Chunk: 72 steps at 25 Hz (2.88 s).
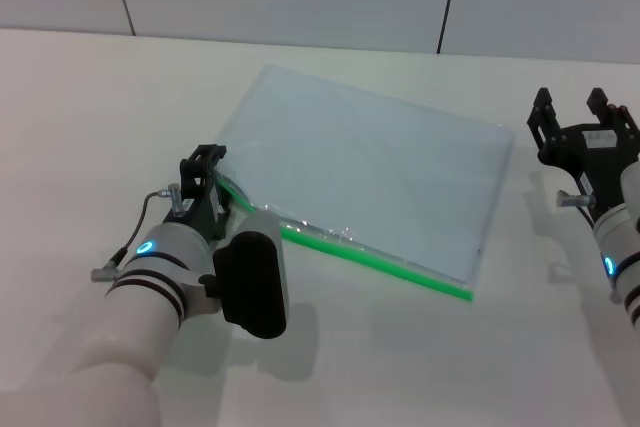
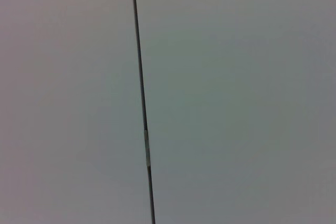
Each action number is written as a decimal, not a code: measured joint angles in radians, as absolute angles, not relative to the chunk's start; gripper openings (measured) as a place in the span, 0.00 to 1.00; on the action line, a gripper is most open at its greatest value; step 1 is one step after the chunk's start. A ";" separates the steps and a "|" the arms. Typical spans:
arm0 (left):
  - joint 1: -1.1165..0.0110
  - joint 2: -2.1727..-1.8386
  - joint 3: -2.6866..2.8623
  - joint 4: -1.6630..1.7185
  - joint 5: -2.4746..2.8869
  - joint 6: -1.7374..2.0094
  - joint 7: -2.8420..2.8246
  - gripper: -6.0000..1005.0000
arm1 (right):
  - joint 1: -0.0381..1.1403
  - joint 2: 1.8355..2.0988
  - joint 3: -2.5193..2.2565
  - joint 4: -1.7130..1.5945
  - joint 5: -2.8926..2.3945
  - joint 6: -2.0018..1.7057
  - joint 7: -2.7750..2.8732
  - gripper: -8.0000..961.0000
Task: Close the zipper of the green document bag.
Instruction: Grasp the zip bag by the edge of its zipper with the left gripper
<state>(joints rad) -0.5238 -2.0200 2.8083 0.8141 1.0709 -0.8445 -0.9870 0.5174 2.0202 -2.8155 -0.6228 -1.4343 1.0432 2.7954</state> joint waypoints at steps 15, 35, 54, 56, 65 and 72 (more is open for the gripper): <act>-0.515 -2.020 2.797 0.815 1.072 -0.888 -0.994 0.58 | 0.517 2.020 -2.816 -0.621 -1.434 1.043 2.795 0.66; -0.521 -2.023 2.795 0.803 1.073 -0.897 -1.008 0.58 | 0.518 2.022 -2.827 -0.625 -1.434 1.044 2.783 0.67; -0.555 -2.030 2.795 0.750 1.069 -0.898 -1.019 0.57 | 0.523 2.022 -2.829 -0.639 -1.450 1.048 2.768 0.67; -0.556 -2.030 2.795 0.749 1.069 -0.893 -1.019 0.57 | 0.523 2.022 -2.829 -0.639 -1.450 1.052 2.767 0.67; -0.568 -2.029 2.795 0.726 1.069 -0.875 -1.020 0.56 | 0.526 2.022 -2.829 -0.651 -1.450 1.056 2.759 0.66; -0.584 -2.030 2.793 0.703 1.068 -0.864 -1.023 0.55 | 0.528 2.022 -2.829 -0.651 -1.450 1.056 2.757 0.66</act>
<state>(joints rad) -0.5842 -2.0305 2.7932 0.7034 1.0677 -0.8644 -1.0234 0.5283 2.0217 -2.8286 -0.6513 -1.4496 1.0556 2.7570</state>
